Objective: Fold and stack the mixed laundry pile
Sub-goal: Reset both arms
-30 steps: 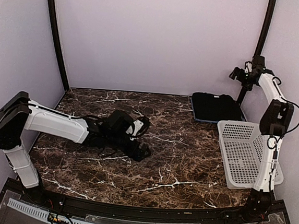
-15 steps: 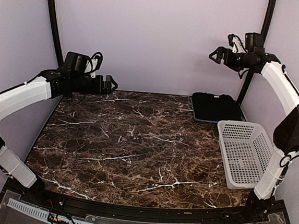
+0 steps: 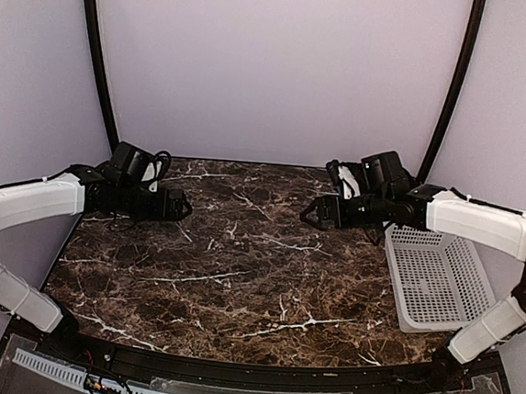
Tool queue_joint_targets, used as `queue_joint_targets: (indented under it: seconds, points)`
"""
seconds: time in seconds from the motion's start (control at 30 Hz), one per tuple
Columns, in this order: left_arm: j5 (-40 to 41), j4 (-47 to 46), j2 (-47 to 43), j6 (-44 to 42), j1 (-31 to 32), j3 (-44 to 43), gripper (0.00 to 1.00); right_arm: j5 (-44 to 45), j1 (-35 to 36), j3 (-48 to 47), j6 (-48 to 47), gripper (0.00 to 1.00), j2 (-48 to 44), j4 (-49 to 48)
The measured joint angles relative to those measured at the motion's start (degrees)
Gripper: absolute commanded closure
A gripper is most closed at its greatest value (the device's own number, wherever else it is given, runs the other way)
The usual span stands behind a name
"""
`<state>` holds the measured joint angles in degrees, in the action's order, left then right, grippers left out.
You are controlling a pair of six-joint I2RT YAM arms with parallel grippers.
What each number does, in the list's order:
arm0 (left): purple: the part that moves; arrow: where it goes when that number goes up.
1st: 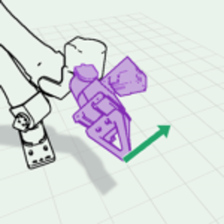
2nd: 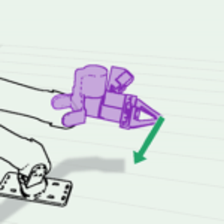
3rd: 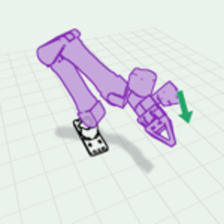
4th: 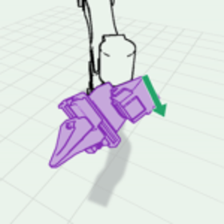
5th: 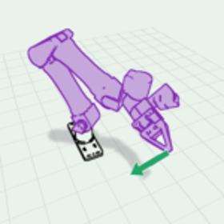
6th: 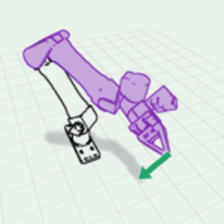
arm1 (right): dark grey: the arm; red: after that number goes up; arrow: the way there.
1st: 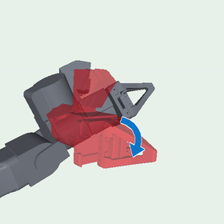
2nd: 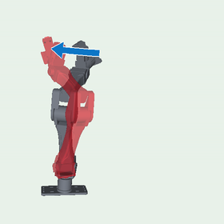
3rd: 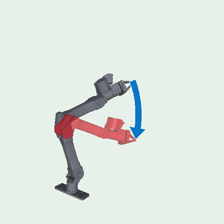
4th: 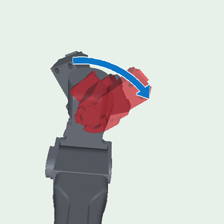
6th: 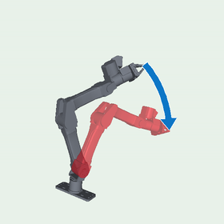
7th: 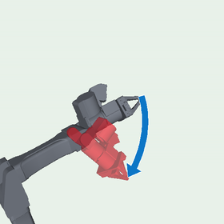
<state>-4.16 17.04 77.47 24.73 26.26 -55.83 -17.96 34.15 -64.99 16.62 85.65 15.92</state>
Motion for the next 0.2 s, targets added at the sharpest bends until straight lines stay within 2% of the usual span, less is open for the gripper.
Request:
queue_joint_targets:
  seconds: [0.2]
  points:
    - [-0.2, -3.4, -1.6, 3.7, 0.2, 8.2, 0.01, 1.8, 1.5, 10.6, 3.1, 0.01, -3.2, -6.0]
